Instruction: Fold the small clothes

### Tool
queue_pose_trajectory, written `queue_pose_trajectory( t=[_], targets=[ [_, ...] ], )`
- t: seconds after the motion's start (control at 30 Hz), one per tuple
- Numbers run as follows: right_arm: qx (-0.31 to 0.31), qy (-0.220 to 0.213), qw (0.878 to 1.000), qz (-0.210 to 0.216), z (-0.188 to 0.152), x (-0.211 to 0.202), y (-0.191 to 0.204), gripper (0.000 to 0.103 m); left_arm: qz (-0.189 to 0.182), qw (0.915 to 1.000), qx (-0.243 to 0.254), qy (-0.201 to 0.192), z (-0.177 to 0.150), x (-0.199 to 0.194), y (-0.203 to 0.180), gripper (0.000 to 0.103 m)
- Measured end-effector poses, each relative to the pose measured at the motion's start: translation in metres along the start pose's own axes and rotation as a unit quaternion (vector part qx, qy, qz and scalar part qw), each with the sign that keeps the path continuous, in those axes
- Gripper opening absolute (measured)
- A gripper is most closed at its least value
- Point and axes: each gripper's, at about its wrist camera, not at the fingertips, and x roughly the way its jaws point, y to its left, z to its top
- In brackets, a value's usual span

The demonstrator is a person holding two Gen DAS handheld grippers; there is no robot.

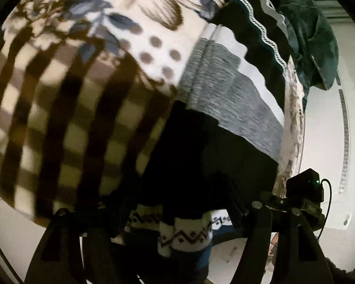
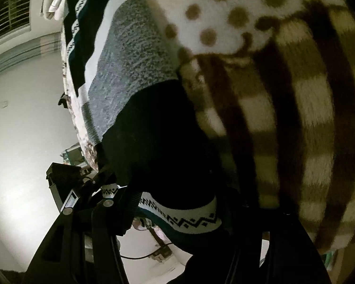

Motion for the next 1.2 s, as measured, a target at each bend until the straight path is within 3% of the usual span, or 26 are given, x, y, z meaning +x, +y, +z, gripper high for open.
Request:
queue_pose_trajectory(
  t=[0.1,0.17,0.23,0.33,0.43,0.5,0.83,1.03,1.2],
  targets=[
    [0.0,0.009,1.0,0.019,-0.005,0.0,-0.004,0.056,-0.01,0.9999,0.001,-0.002,-0.006,-0.001,-0.001,0.065],
    [0.003,0.013,1.0,0.026,-0.006,0.009,0.0,0.052,-0.007,0.9999,0.0,-0.013,-0.012,-0.004,-0.005,0.054],
    [0.007,0.013,0.999,0.03,-0.007,0.014,0.001,0.042,-0.003,0.9998,-0.008,-0.017,-0.015,-0.003,-0.007,0.026],
    [0.014,0.01,0.999,0.038,-0.008,0.019,0.001,0.031,-0.004,0.9992,-0.026,-0.032,-0.021,-0.006,-0.004,0.013],
    [0.011,0.001,0.999,0.039,-0.012,0.014,0.003,0.017,-0.007,0.9981,-0.038,-0.047,-0.025,-0.014,-0.007,0.011],
    [0.007,-0.008,0.999,0.042,-0.017,0.01,0.011,0.014,-0.011,0.9974,-0.044,-0.056,-0.027,-0.022,-0.013,0.01],
    [-0.029,-0.062,0.994,0.087,-0.02,-0.052,0.098,0.011,-0.074,0.9906,-0.052,-0.103,0.002,-0.092,-0.081,0.01],
    [-0.072,-0.113,0.987,0.093,0.024,-0.104,0.166,0.011,-0.119,0.9839,-0.032,-0.129,0.067,-0.121,-0.121,0.01],
    [-0.085,-0.155,0.98,0.088,0.113,-0.133,0.211,0.01,-0.142,0.9781,-0.025,-0.15,0.161,-0.115,-0.149,0.01]
  ],
)
